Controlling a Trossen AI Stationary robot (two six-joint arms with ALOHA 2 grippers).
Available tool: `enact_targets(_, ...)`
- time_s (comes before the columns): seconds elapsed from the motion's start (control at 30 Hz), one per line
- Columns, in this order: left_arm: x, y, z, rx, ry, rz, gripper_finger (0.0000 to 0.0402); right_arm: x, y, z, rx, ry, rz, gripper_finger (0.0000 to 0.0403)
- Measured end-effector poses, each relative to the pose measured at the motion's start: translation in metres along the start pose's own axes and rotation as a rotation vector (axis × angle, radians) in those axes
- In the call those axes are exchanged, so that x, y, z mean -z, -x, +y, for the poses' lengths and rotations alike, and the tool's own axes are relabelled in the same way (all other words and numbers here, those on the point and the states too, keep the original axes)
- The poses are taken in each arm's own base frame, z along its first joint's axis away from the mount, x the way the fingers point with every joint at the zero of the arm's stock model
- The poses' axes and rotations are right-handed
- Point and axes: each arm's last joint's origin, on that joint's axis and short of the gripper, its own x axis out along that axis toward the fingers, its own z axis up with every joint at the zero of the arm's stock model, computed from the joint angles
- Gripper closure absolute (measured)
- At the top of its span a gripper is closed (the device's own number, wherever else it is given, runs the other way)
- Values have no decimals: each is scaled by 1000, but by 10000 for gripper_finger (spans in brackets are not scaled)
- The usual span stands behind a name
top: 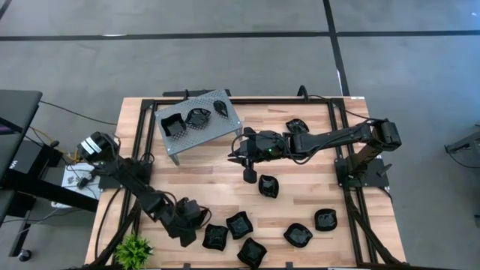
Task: Pick & Place Mini shaped plates
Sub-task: Stack the black drop shaped plate on top of the black drop shaped plate on the shelf
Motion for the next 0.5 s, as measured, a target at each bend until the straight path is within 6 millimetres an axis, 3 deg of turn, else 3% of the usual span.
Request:
enact_targets(0.27,1,-2,0,-8,-26,-3,320,0,0,0,0,-1,1,343)
enact_targets(0.5,0,1,0,-6,-58,-1,389,0,0,0,0,-1,1,343)
